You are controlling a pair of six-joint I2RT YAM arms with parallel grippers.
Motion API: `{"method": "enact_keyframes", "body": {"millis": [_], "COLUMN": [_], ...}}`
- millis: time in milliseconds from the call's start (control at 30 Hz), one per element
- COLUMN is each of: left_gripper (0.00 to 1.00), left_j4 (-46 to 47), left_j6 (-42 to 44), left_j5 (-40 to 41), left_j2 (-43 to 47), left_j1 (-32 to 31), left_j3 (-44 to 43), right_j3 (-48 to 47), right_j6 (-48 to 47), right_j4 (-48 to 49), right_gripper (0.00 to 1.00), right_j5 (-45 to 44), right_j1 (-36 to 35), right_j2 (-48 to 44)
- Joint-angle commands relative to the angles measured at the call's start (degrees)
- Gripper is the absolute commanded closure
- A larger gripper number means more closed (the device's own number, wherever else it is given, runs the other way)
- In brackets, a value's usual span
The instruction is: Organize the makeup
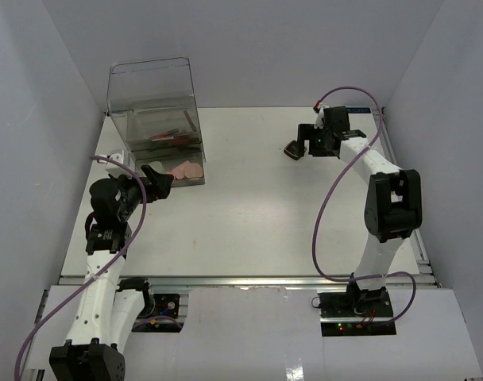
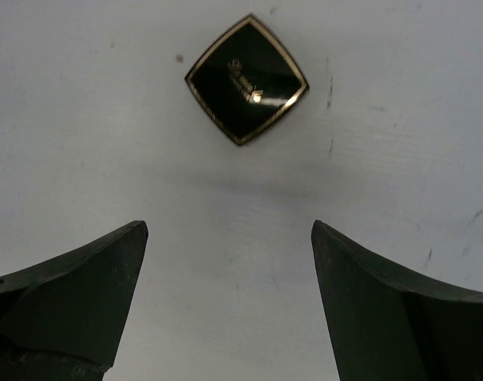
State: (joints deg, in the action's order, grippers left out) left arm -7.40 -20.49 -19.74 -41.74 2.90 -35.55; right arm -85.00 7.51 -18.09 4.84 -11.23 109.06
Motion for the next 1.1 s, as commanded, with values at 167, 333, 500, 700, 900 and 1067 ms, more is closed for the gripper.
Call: {"method": "enact_keyframes", "body": {"millis": [167,333,500,700,900,1067], "left_gripper": [0.06,0.06,0.06,0.06,0.06,0.06], "left_j4": [0.72,0.72,0.83,0.90,0.72,0.73], "left_j6": [0.01,0.01,-0.07,-0.08,0.01,0.01], "left_j5": [-0.48,-0.74,-1.18,-1.06,-0.57,-0.64], "left_j2": [3.59,3.67,3.57,3.39,3.25,3.16], "left_j1": [0.18,0.18,0.18,0.18,0.18,0.18], "left_j3": [0.13,0.13,0.19,0.22,0.22,0.22], "right_j3": [-22.61,-30.42,-32.42,-31.61,-33.61,-36.26], "right_j6": [-10.84,-31.39,-46.42,-52.68,-54.34,-54.43], "right_j4": [-5.39,-14.56,-19.49,-20.67,-20.75,-20.94], "right_gripper": [0.10,0.10,0.10,0.10,0.10,0.10], "right_j5": [-7.56,1.46,-0.75,-3.70,-3.51,-3.96], "right_j1": [-4.71,-6.27,-6.40,-6.22,-5.99,-5.26], "right_j2": [16.72,19.37,20.49,22.91,25.55,28.41]}}
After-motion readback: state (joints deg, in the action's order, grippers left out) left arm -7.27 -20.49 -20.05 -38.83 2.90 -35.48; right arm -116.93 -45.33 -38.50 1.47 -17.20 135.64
